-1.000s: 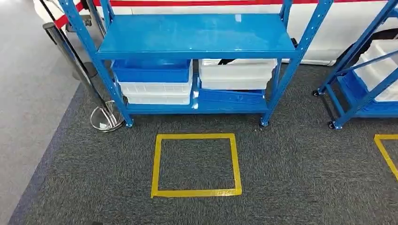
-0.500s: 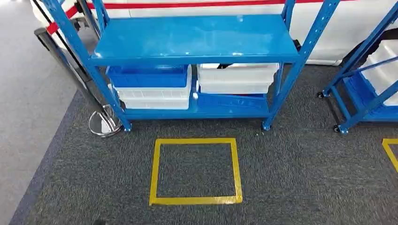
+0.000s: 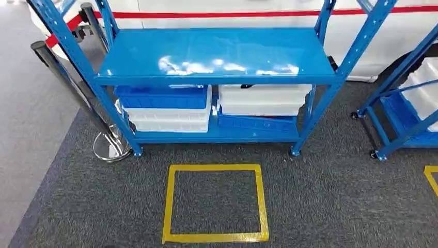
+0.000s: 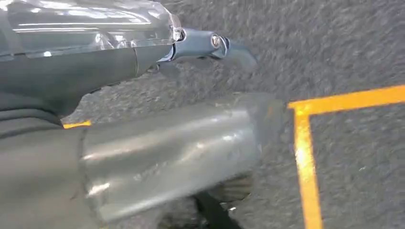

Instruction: Take the parts from the cabinet and place them on the table.

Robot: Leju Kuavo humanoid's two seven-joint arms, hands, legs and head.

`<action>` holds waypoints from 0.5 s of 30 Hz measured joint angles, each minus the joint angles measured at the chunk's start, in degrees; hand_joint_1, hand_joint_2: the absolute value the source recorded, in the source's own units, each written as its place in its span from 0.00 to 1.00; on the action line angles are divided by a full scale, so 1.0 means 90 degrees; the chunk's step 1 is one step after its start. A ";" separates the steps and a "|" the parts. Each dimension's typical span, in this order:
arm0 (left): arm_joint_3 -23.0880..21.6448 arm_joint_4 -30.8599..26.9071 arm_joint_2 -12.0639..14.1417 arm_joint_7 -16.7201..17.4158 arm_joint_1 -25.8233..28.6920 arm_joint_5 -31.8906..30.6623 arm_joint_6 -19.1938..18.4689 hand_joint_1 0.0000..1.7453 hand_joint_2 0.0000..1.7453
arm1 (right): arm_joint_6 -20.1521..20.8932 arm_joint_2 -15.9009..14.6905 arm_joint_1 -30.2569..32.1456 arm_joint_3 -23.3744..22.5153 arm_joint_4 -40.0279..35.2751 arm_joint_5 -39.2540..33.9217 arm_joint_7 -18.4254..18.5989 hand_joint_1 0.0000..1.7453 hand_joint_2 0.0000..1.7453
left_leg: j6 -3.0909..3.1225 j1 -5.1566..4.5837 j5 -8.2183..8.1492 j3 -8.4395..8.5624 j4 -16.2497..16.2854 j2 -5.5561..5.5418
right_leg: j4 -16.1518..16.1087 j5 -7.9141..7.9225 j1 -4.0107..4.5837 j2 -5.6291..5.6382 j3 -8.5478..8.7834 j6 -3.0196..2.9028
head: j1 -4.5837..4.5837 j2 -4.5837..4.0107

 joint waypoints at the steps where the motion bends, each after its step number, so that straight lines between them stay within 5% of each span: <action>1: 0.0000 0.0000 0.0000 0.0000 -0.0002 0.0000 0.0000 0.00 0.00 | 0.0005 0.0007 -0.0022 0.0002 0.0002 0.0007 0.0000 0.00 0.00 | 0.0045 -0.0003 -0.0042 0.0058 -0.0023 0.0003 | 0.0396 -0.0072 -0.0003 -0.0002 -0.0277 0.0001 | 0.0015 0.0002; 3: 0.0000 0.0002 0.0000 0.0000 -0.0003 0.0000 0.0000 0.00 0.00 | 0.0002 0.0015 -0.0024 0.0002 0.0002 0.0007 0.0002 0.00 0.00 | 0.0070 -0.0006 -0.0157 0.0157 -0.0023 -0.0002 | 0.1062 -0.0491 -0.0012 -0.0004 -0.0869 0.0036 | 0.0015 0.0002; 5: 0.0000 0.0000 0.0000 0.0000 0.0015 0.0000 0.0000 0.00 0.00 | 0.0002 0.0012 0.0005 0.0002 0.0002 0.0007 0.0002 0.00 0.00 | 0.0057 0.0001 -0.0295 0.0314 -0.0023 -0.0045 | 0.1164 -0.0814 -0.0025 -0.0008 -0.1236 0.0059 | 0.0017 0.0002; 7: 0.0000 0.0000 -0.0002 0.0005 0.0027 0.0000 -0.0002 0.00 0.00 | 0.0005 0.0015 0.0038 0.0002 0.0002 0.0017 0.0005 0.00 0.00 | 0.0013 0.0008 -0.0460 0.0533 -0.0023 -0.0076 | 0.0633 -0.0499 -0.0027 -0.0009 -0.1260 0.0053 | 0.0017 0.0002; 8: -0.0002 0.0000 -0.0007 0.0017 0.0028 0.0000 -0.0005 0.00 0.00 | 0.0007 0.0015 0.0049 0.0002 0.0002 0.0027 0.0007 0.00 0.00 | -0.0007 0.0008 -0.0550 0.0646 -0.0023 -0.0076 | 0.0190 -0.0031 -0.0020 -0.0009 -0.1209 0.0012 | 0.0024 0.0002; 9: -0.0002 0.0000 -0.0017 0.0029 0.0043 0.0000 -0.0005 0.00 0.00 | 0.0007 0.0012 0.0081 0.0002 0.0002 0.0034 0.0010 0.00 0.00 | -0.0031 0.0009 -0.0634 0.0669 -0.0046 -0.0073 | -0.0209 0.0613 -0.0007 -0.0010 -0.1189 -0.0039 | 0.0039 0.0000; 10: -0.0002 0.0000 -0.0027 0.0041 0.0025 0.0000 -0.0007 0.00 0.00 | 0.0007 0.0014 0.0085 0.0002 0.0002 0.0034 0.0010 0.00 0.00 | -0.0070 -0.0027 -0.0725 0.0772 0.0028 -0.0083 | -0.0401 0.0855 0.0041 0.0002 -0.1240 -0.0051 | 0.0051 0.0002; 12: -0.0002 0.0000 -0.0027 0.0049 0.0016 0.0000 -0.0007 0.00 0.00 | 0.0007 0.0017 0.0073 0.0002 0.0000 0.0051 0.0024 0.00 0.00 | -0.0157 -0.0039 -0.0807 0.0976 -0.0056 -0.0093 | -0.0416 0.0724 0.0039 0.0020 -0.1129 -0.0112 | 0.0039 0.0002; 15: -0.0005 0.0000 -0.0015 0.0049 0.0005 0.0000 -0.0007 0.00 0.00 | 0.0007 0.0046 0.0075 0.0002 0.0000 0.0073 0.0027 0.00 0.00 | -0.0233 -0.0031 -0.0561 0.0779 0.0555 -0.0053 | -0.0545 0.0600 -0.0014 0.0015 -0.0762 -0.0244 | 0.0023 0.0002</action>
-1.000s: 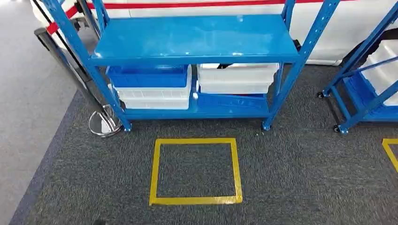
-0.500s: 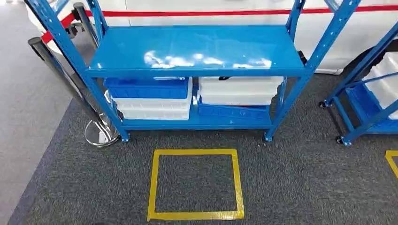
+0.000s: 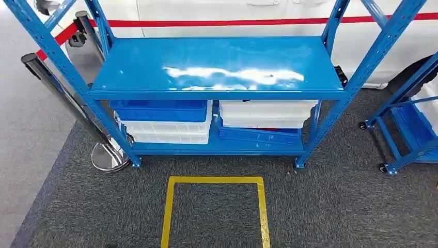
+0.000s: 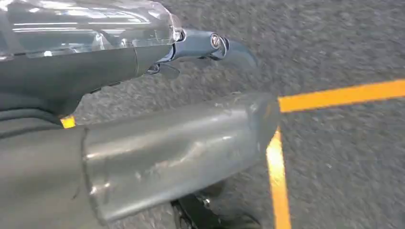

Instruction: Take the parts from the cabinet and place them on the table.

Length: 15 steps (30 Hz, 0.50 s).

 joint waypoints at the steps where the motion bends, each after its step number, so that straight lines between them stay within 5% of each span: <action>1: 0.0000 0.0000 -0.0002 0.0002 -0.0016 0.0000 0.0000 0.00 0.00 | 0.0000 0.0000 -0.0001 0.0000 0.0000 0.0000 0.0000 0.00 0.00 | -0.0028 0.0010 -0.0021 -0.0251 0.0424 0.0026 | -0.0014 -0.0072 -0.0002 -0.0009 0.0097 -0.0037 | -0.0035 0.0000; 4: 0.0002 0.0000 0.0000 0.0024 -0.0010 0.0000 0.0005 0.00 0.00 | -0.0002 0.0000 -0.0018 0.0000 0.0000 0.0002 0.0000 0.00 0.00 | -0.0120 0.0065 -0.0766 -0.1028 0.1241 0.0045 | -0.0015 -0.0310 -0.0004 0.0007 0.0339 -0.0049 | -0.0035 -0.0002; 6: 0.0000 0.0000 0.0000 0.0031 0.0014 0.0000 0.0007 0.00 0.00 | -0.0002 0.0000 -0.0003 0.0000 0.0000 0.0002 0.0007 0.00 0.00 | -0.0161 0.0103 -0.0965 -0.1241 0.1040 0.0063 | -0.0015 -0.0500 -0.0008 0.0018 0.0572 -0.0023 | -0.0042 0.0000; 7: 0.0000 0.0000 0.0000 0.0031 0.0021 0.0000 0.0007 0.00 0.00 | 0.0000 0.0000 -0.0003 -0.0002 0.0000 0.0002 0.0012 0.00 0.00 | -0.0160 0.0109 -0.0766 -0.1242 0.0705 0.0069 | -0.0015 -0.0603 -0.0009 0.0017 0.0710 -0.0007 | -0.0035 0.0000; 8: 0.0000 0.0000 0.0000 0.0031 0.0031 0.0000 0.0010 0.00 0.00 | 0.0000 0.0002 0.0001 -0.0002 0.0000 0.0005 0.0019 0.00 0.00 | -0.0150 0.0109 -0.0383 -0.1230 0.0308 0.0074 | -0.0015 -0.0705 -0.0010 0.0013 0.0837 0.0012 | -0.0042 0.0000; 9: 0.0000 0.0000 0.0000 0.0034 0.0060 0.0000 0.0012 0.00 0.00 | 0.0000 0.0002 0.0024 -0.0002 0.0000 0.0005 0.0029 0.00 0.00 | -0.0100 0.0106 0.0298 -0.1258 -0.0094 0.0092 | -0.0023 -0.0803 -0.0009 0.0007 0.0902 0.0034 | -0.0042 -0.0002; 10: 0.0000 0.0002 0.0005 0.0036 0.0104 0.0000 0.0012 0.00 0.00 | 0.0000 0.0005 0.0008 -0.0002 0.0000 0.0002 0.0041 0.00 0.00 | -0.0052 0.0063 0.0760 -0.1338 -0.0157 0.0099 | 0.0032 -0.0884 -0.0001 0.0012 0.1009 0.0074 | -0.0025 0.0000; 15: -0.0002 0.0002 0.0002 0.0041 0.0024 0.0000 0.0068 0.00 0.00 | 0.0000 0.0019 -0.0089 -0.0002 -0.0002 0.0019 0.0044 0.00 0.00 | 0.0170 0.0060 0.0618 -0.0998 -0.0403 0.0091 | -0.0171 -0.1066 -0.0036 0.0014 0.1242 0.0287 | -0.0033 0.0000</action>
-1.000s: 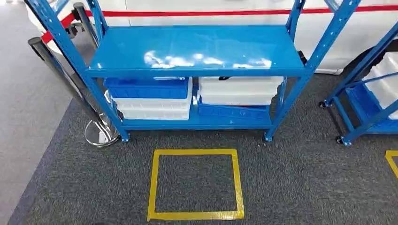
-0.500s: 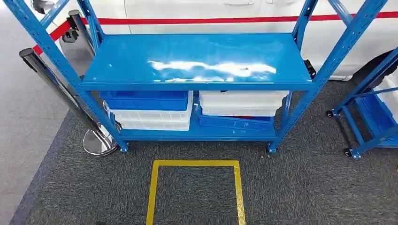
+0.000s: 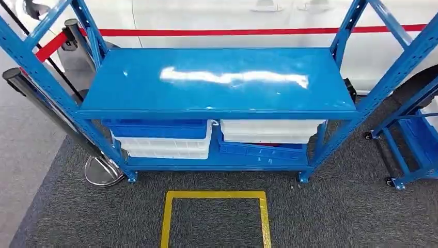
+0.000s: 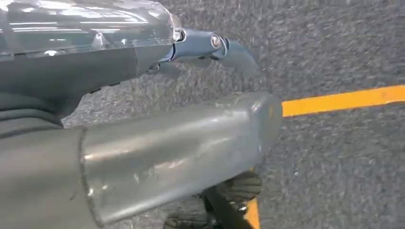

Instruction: Take the parts from the cabinet and place them on the table.

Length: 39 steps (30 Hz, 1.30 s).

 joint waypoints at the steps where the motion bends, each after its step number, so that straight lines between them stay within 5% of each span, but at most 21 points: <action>1: 0.0002 -0.0002 0.0000 -0.0005 -0.0013 0.0000 0.0022 0.00 0.00 | 0.0005 0.0012 -0.0008 0.0002 0.0000 0.0000 -0.0007 0.00 0.00 | 0.0039 0.0005 -0.0024 0.0093 -0.0089 0.0001 | 0.0266 -0.0079 0.0011 -0.0011 -0.0139 0.0022 | 0.0037 -0.0002; 4: 0.0002 0.0000 0.0000 0.0010 -0.0035 0.0000 0.0034 0.00 0.00 | 0.0007 0.0019 -0.0008 0.0002 0.0000 0.0002 -0.0007 0.00 0.00 | 0.0100 -0.0004 -0.0131 0.0242 -0.0161 0.0006 | 0.1775 -0.0502 0.0013 -0.0010 -0.1175 0.0083 | 0.0044 0.0000; 6: 0.0000 0.0000 0.0000 0.0029 -0.0013 0.0000 0.0036 0.00 0.00 | 0.0005 0.0019 0.0023 0.0002 -0.0002 0.0005 -0.0007 0.00 0.00 | 0.0100 -0.0004 -0.0238 0.0384 -0.0161 -0.0018 | 0.1897 -0.0137 0.0012 -0.0011 -0.1530 0.0090 | 0.0039 0.0000; 9: -0.0012 -0.0002 -0.0027 0.0039 -0.0010 -0.0010 0.0036 0.00 0.00 | 0.0007 0.0019 0.0055 0.0002 -0.0002 0.0017 -0.0007 0.00 0.00 | 0.0041 -0.0008 -0.0405 0.0637 -0.0160 -0.0046 | 0.0498 0.1107 0.0029 -0.0012 -0.1260 0.0001 | 0.0049 -0.0002; 13: -0.0034 -0.0002 -0.0036 0.0051 -0.0025 -0.0005 0.0029 0.00 0.00 | -0.0002 0.0022 0.0017 0.0002 -0.0002 0.0022 -0.0007 0.00 0.00 | -0.0099 -0.0036 -0.0500 0.0625 -0.0171 -0.0034 | 0.0213 0.0905 0.0091 -0.0004 -0.1141 -0.0143 | 0.0049 -0.0002; 16: -0.0041 -0.0002 -0.0032 0.0051 -0.0039 -0.0002 0.0034 0.00 0.00 | -0.0002 0.0053 0.0040 0.0000 -0.0002 0.0022 -0.0007 0.00 0.00 | -0.0206 -0.0024 -0.0699 0.0586 0.0085 -0.0018 | 0.0083 0.0912 0.0021 -0.0027 -0.1038 -0.0242 | 0.0037 -0.0002; 19: -0.0041 -0.0002 -0.0029 0.0066 -0.0031 -0.0002 0.0044 0.00 0.00 | -0.0010 0.0053 0.0037 0.0000 -0.0002 0.0034 -0.0005 0.00 0.00 | -0.0290 0.0022 -0.1331 -0.0132 0.1456 -0.0021 | 0.0084 0.0874 0.0026 -0.0045 -0.1015 -0.0298 | 0.0020 -0.0002; 20: -0.0044 0.0000 -0.0029 0.0078 -0.0020 -0.0002 0.0044 0.00 0.00 | -0.0014 0.0053 0.0035 0.0000 -0.0002 0.0041 -0.0005 0.00 0.00 | -0.0311 0.0038 -0.1368 -0.0353 0.1803 -0.0020 | 0.0090 0.0859 0.0025 -0.0043 -0.1002 -0.0294 | 0.0012 0.0000; 22: -0.0046 -0.0002 -0.0027 0.0100 -0.0013 0.0000 0.0049 0.00 0.00 | -0.0012 0.0053 0.0036 -0.0002 -0.0002 0.0041 0.0007 0.00 0.00 | -0.0325 0.0067 -0.0913 -0.0262 0.1417 -0.0019 | 0.0094 0.0815 0.0021 -0.0039 -0.0933 -0.0272 | 0.0015 0.0000; 24: -0.0051 0.0000 -0.0024 0.0117 -0.0015 0.0000 0.0056 0.00 0.00 | -0.0010 0.0070 0.0032 -0.0007 -0.0002 0.0041 0.0022 0.00 0.00 | -0.0308 0.0084 -0.0243 0.0218 0.0278 -0.0010 | 0.0095 0.0760 0.0013 -0.0038 -0.0834 -0.0232 | 0.0010 0.0000; 26: -0.0056 0.0000 -0.0024 0.0126 -0.0021 0.0000 0.0061 0.00 0.00 | -0.0012 0.0070 0.0021 -0.0019 -0.0002 0.0041 0.0063 0.00 0.00 | -0.0251 0.0032 -0.0281 0.0366 -0.0107 -0.0015 | 0.0129 0.0721 0.0050 -0.0032 -0.0839 -0.0162 | 0.0012 0.0000; 29: -0.0068 0.0000 -0.0024 0.0175 -0.0001 0.0000 0.0063 0.00 0.00 | -0.0032 0.0078 0.0014 -0.0022 -0.0002 0.0041 0.0122 0.00 0.00 | -0.0133 0.0008 -0.0264 0.0339 -0.0087 -0.0021 | 0.0039 0.0770 0.0038 -0.0033 -0.0834 -0.0051 | 0.0020 -0.0002; 30: -0.0078 -0.0002 -0.0029 0.0175 -0.0002 0.0000 0.0063 0.00 0.00 | -0.0036 0.0078 0.0006 -0.0022 -0.0002 0.0041 0.0134 0.00 0.00 | -0.0047 0.0087 -0.0202 0.0379 -0.0199 -0.0015 | 0.0067 0.0725 0.0050 -0.0038 -0.0827 -0.0010 | 0.0012 0.0000; 31: -0.0087 0.0000 -0.0032 0.0177 -0.0006 0.0000 0.0063 0.00 0.00 | -0.0036 0.0083 0.0009 -0.0022 -0.0002 0.0041 0.0136 0.00 0.00 | -0.0017 0.0068 -0.0188 0.0407 -0.0239 -0.0014 | 0.0196 0.0628 0.0040 -0.0040 -0.0869 0.0006 | 0.0039 -0.0002; 34: -0.0097 -0.0002 -0.0032 0.0177 -0.0006 0.0000 0.0063 0.00 0.00 | -0.0036 0.0090 0.0009 -0.0022 -0.0002 0.0041 0.0143 0.00 0.00 | 0.0049 0.0041 -0.0185 0.0397 -0.0251 0.0001 | 0.1570 -0.0064 0.0029 -0.0036 -0.1565 0.0025 | 0.0071 0.0000; 35: -0.0100 0.0000 -0.0032 0.0177 -0.0005 0.0000 0.0063 0.00 0.00 | -0.0041 0.0090 0.0015 -0.0024 -0.0002 0.0041 0.0153 0.00 1.00 | 0.0055 0.0033 -0.0189 0.0397 -0.0247 0.0002 | 0.1938 -0.0145 0.0030 -0.0036 -0.1768 0.0027 | 0.0066 0.0000; 37: -0.0100 -0.0002 -0.0032 0.0192 -0.0005 0.0000 0.0063 0.00 0.00 | -0.0051 0.0090 0.0018 -0.0024 -0.0002 0.0041 0.0185 0.00 1.00 | 0.0058 0.0026 -0.0204 0.0415 -0.0235 -0.0010 | 0.1732 0.0184 0.0030 -0.0037 -0.1730 0.0009 | 0.0068 0.0000; 39: -0.0104 -0.0002 -0.0034 0.0199 -0.0006 0.0000 0.0061 0.00 0.00 | -0.0053 0.0090 0.0012 -0.0024 -0.0002 0.0041 0.0209 0.00 1.00 | 0.0037 0.0039 -0.0241 0.0451 -0.0202 -0.0024 | 0.0643 0.0794 0.0017 -0.0040 -0.1221 -0.0023 | 0.0071 0.0000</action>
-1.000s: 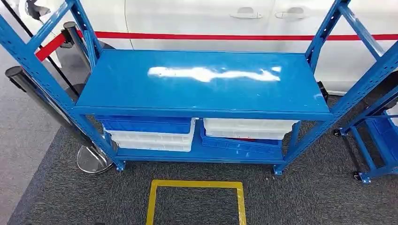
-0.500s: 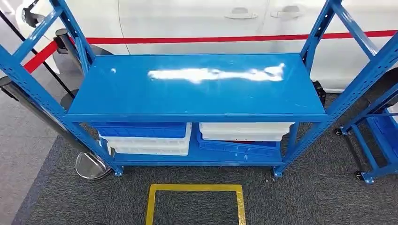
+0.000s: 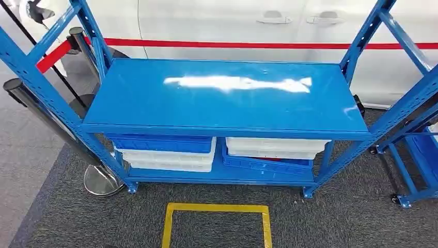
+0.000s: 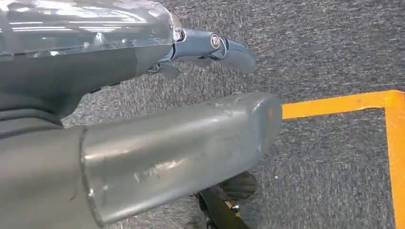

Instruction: Take the parts from the cabinet and place them on the table.

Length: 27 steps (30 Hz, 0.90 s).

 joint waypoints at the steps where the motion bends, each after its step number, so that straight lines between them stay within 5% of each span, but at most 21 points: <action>1: -0.0002 0.0002 0.0000 0.0017 -0.0005 0.0000 -0.0002 0.00 0.00 | 0.0002 0.0000 -0.0001 0.0000 0.0000 0.0000 0.0032 0.00 1.00 | -0.0012 -0.0021 -0.0032 -0.0003 0.0039 0.0002 | -0.0462 0.0132 -0.0039 0.0000 0.0204 0.0104 | 0.0002 -0.0002; 2: -0.0005 0.0005 0.0027 0.0034 -0.0009 0.0000 -0.0005 0.00 0.00 | 0.0015 0.0027 -0.0010 -0.0002 0.0002 -0.0002 0.0100 0.00 0.00 | -0.0029 -0.0108 -0.0121 -0.0065 0.0129 -0.0015 | -0.0532 0.0049 -0.0041 0.0050 0.0228 0.0141 | 0.0020 0.0000; 3: -0.0010 0.0005 0.0027 0.0041 -0.0006 0.0000 -0.0010 0.00 0.00 | 0.0015 0.0027 -0.0021 -0.0005 0.0002 -0.0010 0.0127 0.00 0.00 | -0.0008 -0.0116 -0.0106 -0.0054 0.0111 -0.0006 | -0.0515 0.0008 -0.0034 0.0051 0.0233 -0.0009 | -0.0017 0.0000; 4: -0.0015 0.0005 0.0029 0.0053 -0.0007 0.0000 -0.0012 0.00 0.00 | 0.0032 0.0029 -0.0020 -0.0010 0.0002 -0.0032 0.0151 0.00 0.00 | -0.0029 -0.0132 -0.0109 -0.0036 0.0103 -0.0011 | -0.0514 0.0048 -0.0030 0.0050 0.0232 0.0023 | -0.0056 0.0000; 9: -0.0024 0.0005 0.0036 0.0075 -0.0007 0.0000 -0.0029 0.00 0.00 | 0.0053 0.0032 -0.0020 -0.0056 0.0002 -0.0041 0.0212 0.00 0.00 | -0.0081 -0.0095 -0.0090 -0.0020 0.0065 -0.0011 | -0.0511 0.0034 0.0020 0.0052 0.0235 -0.0043 | -0.0053 0.0000; 18: -0.0027 0.0005 0.0036 0.0104 -0.0007 0.0000 -0.0032 0.00 0.00 | 0.0053 0.0032 -0.0023 -0.0100 0.0002 -0.0041 0.0212 0.00 0.00 | -0.0129 -0.0088 -0.0092 -0.0014 0.0049 -0.0012 | -0.0505 0.0026 0.0024 0.0053 0.0237 -0.0056 | -0.0049 -0.0002; 19: -0.0027 0.0005 0.0036 0.0112 -0.0006 0.0000 -0.0032 0.00 1.00 | 0.0053 0.0032 -0.0023 -0.0100 0.0002 -0.0041 0.0212 0.00 0.00 | -0.0129 -0.0088 -0.0091 -0.0014 0.0049 -0.0012 | -0.0506 0.0026 0.0024 0.0053 0.0237 -0.0056 | -0.0049 0.0000; 21: -0.0027 0.0005 0.0036 0.0151 -0.0006 0.0000 -0.0019 0.00 1.00 | 0.0056 0.0032 -0.0023 -0.0100 0.0002 -0.0041 0.0248 0.00 0.00 | -0.0129 -0.0088 -0.0091 -0.0013 0.0049 -0.0012 | -0.0506 0.0026 0.0024 0.0053 0.0237 -0.0056 | -0.0049 0.0000; 22: -0.0027 0.0005 0.0034 0.0180 -0.0005 0.0000 0.0015 0.00 1.00 | 0.0056 0.0032 -0.0023 -0.0100 0.0002 -0.0039 0.0265 0.00 1.00 | -0.0129 -0.0089 -0.0091 -0.0013 0.0049 -0.0012 | -0.0506 0.0026 0.0023 0.0053 0.0237 -0.0055 | -0.0049 0.0000; 27: 0.0090 0.0005 0.0022 0.0275 0.0019 -0.0037 0.0061 0.00 1.00 | 0.0168 0.0036 -0.0013 -0.0029 0.0000 -0.0068 0.0277 0.00 1.00 | -0.0128 -0.0097 -0.0092 -0.0011 0.0050 -0.0011 | -0.0509 0.0027 0.0019 0.0053 0.0243 -0.0054 | -0.0049 -0.0002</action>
